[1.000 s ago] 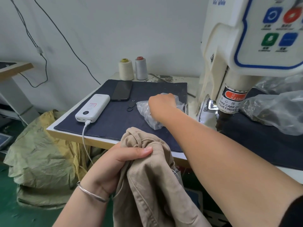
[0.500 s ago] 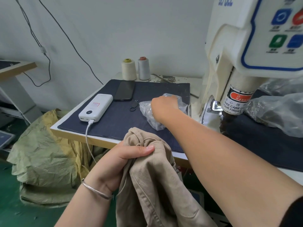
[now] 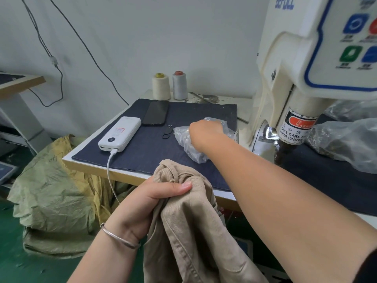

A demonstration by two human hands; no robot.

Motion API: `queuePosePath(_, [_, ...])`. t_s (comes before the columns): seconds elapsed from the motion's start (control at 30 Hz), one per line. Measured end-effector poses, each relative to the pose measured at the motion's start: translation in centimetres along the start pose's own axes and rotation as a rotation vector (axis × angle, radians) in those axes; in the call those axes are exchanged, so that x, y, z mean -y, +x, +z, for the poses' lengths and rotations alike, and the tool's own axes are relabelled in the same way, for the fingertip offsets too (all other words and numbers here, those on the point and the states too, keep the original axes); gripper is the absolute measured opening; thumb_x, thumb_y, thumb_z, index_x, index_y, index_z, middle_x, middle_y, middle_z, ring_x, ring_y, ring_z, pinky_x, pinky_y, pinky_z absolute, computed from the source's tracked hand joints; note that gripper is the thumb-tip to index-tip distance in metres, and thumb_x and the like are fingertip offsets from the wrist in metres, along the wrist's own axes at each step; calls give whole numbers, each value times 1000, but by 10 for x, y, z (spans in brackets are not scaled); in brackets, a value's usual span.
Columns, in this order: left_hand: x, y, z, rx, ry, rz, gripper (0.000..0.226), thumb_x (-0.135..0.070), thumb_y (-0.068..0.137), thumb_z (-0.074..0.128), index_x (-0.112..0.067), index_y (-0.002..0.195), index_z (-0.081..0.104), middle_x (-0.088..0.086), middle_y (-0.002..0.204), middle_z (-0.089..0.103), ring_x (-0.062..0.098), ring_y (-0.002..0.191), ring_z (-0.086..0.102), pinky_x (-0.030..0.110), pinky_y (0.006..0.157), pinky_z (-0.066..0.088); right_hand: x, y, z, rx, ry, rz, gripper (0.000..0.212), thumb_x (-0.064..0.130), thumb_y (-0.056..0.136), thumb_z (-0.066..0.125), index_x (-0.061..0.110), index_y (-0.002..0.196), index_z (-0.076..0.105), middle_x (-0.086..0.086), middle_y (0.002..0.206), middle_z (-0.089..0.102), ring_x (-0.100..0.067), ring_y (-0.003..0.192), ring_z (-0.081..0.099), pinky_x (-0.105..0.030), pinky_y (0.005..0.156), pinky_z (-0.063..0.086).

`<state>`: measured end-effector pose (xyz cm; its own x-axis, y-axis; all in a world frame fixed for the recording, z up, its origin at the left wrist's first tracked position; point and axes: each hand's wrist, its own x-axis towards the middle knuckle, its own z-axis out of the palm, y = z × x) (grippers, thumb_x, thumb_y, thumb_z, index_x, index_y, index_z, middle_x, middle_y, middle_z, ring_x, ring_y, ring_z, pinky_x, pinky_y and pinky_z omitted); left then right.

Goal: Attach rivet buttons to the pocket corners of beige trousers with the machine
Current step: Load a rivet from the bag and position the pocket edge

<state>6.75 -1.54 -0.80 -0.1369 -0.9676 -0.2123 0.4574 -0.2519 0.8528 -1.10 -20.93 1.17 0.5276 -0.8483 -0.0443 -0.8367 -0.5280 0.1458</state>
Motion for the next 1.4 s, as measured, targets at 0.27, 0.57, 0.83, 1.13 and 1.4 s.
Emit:
queuePosePath(0.27, [0,0,2,-27,-4,-7,29,-5,73,71,3,100,75,24,98,73,29,86,73,36,75,59,0,-2,2,-45,-7,-9,17,4,88,51,19,88,44,0,80,46,-24,81,50,-32,67,37])
queuePosePath(0.57, [-1,-2,5,-12,3,-7,28,-4,73,73,3,100,75,23,96,73,29,85,74,36,73,59,0,-8,-3,17,-39,-8,28,7,90,50,14,116,58,-3,111,60,-26,106,60,-32,75,41])
queuePosePath(0.83, [-1,-1,8,-9,9,-10,27,-4,74,72,3,100,75,23,96,73,29,85,73,35,74,59,-4,-9,3,-75,-30,-40,17,5,88,52,19,88,43,1,73,42,-20,75,47,-29,58,36])
queuePosePath(1.13, [-1,-3,13,-25,17,-8,28,-4,72,70,4,98,75,23,92,73,29,81,74,35,70,60,-6,-13,8,-76,-68,-64,29,2,89,48,16,67,35,3,66,37,-19,69,46,-26,59,32])
queuePosePath(1.4, [0,-3,13,-18,22,-32,36,-8,68,77,5,102,74,24,96,72,30,85,73,37,75,60,-7,-15,8,-30,-11,-19,19,3,89,49,15,75,41,3,67,37,-15,59,39,-26,57,32])
